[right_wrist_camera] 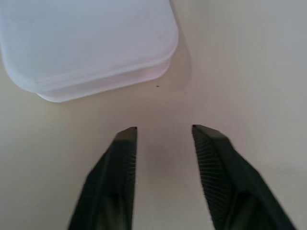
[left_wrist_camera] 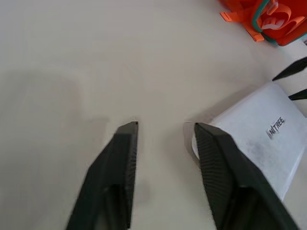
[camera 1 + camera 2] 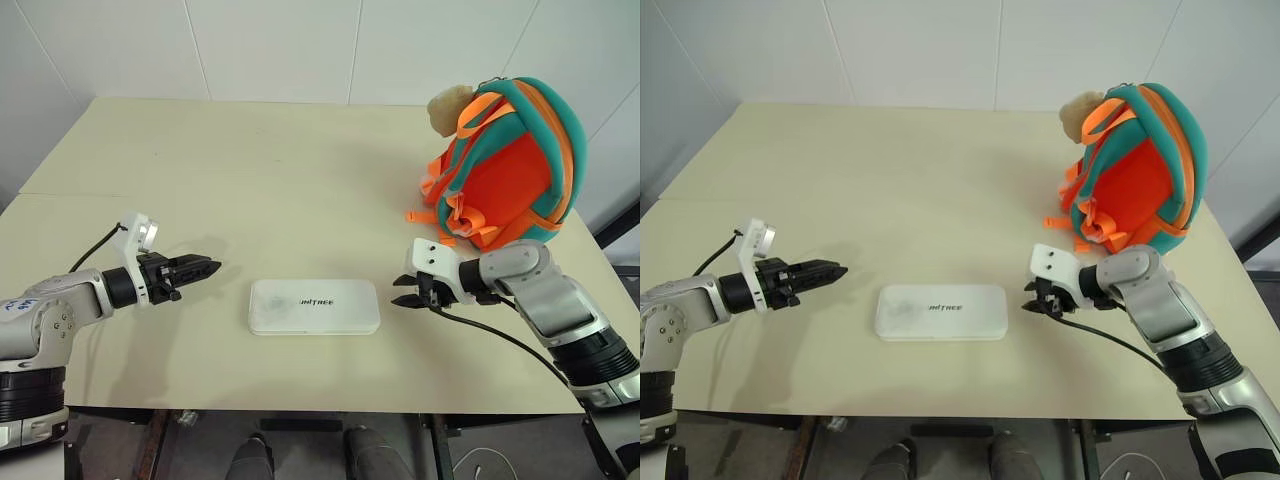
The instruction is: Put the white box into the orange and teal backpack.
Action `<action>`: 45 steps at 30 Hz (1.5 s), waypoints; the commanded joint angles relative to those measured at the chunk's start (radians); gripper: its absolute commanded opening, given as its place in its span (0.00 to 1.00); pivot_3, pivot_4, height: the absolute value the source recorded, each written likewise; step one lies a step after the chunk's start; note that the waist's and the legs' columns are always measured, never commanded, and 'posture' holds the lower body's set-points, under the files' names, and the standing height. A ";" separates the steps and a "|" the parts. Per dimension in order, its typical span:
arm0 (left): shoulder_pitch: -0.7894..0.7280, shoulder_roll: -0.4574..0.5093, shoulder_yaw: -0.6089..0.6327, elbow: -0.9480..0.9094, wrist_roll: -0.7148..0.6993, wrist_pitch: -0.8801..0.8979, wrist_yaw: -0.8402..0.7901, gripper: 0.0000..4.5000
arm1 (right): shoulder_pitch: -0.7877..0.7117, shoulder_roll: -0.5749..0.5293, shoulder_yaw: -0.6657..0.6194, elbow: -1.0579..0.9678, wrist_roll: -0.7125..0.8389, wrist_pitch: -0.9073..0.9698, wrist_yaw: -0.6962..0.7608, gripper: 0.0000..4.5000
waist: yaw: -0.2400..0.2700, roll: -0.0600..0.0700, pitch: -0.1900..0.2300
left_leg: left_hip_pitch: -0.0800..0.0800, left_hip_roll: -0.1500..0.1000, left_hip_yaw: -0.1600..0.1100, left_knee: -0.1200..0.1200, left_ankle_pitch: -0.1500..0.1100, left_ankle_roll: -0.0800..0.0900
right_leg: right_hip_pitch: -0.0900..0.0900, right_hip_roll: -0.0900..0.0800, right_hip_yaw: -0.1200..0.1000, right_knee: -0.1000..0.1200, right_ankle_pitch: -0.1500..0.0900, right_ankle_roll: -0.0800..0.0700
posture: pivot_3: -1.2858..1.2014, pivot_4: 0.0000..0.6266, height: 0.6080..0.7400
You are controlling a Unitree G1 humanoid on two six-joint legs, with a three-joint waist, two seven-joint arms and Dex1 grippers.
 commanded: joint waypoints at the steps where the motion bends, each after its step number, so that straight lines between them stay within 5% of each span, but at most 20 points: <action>1: 0.005 0.019 0.031 -0.020 -0.055 0.066 -0.012 0.68 | -0.030 -0.022 -0.028 -0.001 -0.012 -0.027 -0.003 0.72 | 0.000 0.000 0.000 | 0.000 0.000 0.000 0.000 0.000 0.000 | 0.000 0.000 0.000 0.000 0.000 0.000 | 0.52 0.24 1.00; 4: -0.007 0.004 0.061 -0.007 -0.104 0.127 -0.008 0.90 | -0.039 -0.014 -0.027 0.008 -0.017 -0.029 -0.009 0.95 | 0.000 0.000 0.000 | 0.000 0.000 0.000 0.000 0.000 0.000 | 0.000 0.000 0.000 0.000 0.000 0.000 | 0.52 0.24 1.00; 6: -0.020 -0.005 0.081 0.007 -0.131 0.166 0.005 0.99 | -0.041 -0.010 -0.026 0.010 -0.019 -0.029 -0.011 1.00 | 0.000 0.000 0.000 | 0.000 0.000 0.000 0.001 0.000 0.000 | 0.000 0.000 0.000 0.000 0.000 0.000 | 0.52 0.24 1.00; 12: -0.194 -0.081 0.205 0.234 -0.187 0.575 0.154 0.99 | -0.043 0.008 -0.025 0.025 -0.031 -0.038 -0.036 1.00 | -0.001 0.000 0.000 | 0.000 0.000 -0.002 0.004 0.000 0.000 | 0.001 0.001 -0.001 0.002 0.000 0.000 | 0.52 0.24 1.00; 26: -0.274 -0.050 0.043 0.644 -0.496 0.586 0.284 0.99 | -0.051 0.036 -0.021 0.045 -0.035 -0.042 -0.068 1.00 | 0.001 0.000 0.000 | 0.000 -0.001 -0.003 0.007 0.000 0.000 | 0.003 0.000 -0.001 0.004 0.001 0.001 | 0.52 0.24 1.00; 45: -0.396 -0.056 -0.289 0.699 -0.375 0.586 0.123 0.99 | -0.051 0.080 -0.016 0.044 -0.041 -0.043 -0.094 1.00 | 0.007 0.000 0.000 | 0.000 -0.001 -0.003 0.007 0.000 0.000 | 0.003 0.000 -0.001 0.003 0.001 0.001 | 0.52 0.24 1.00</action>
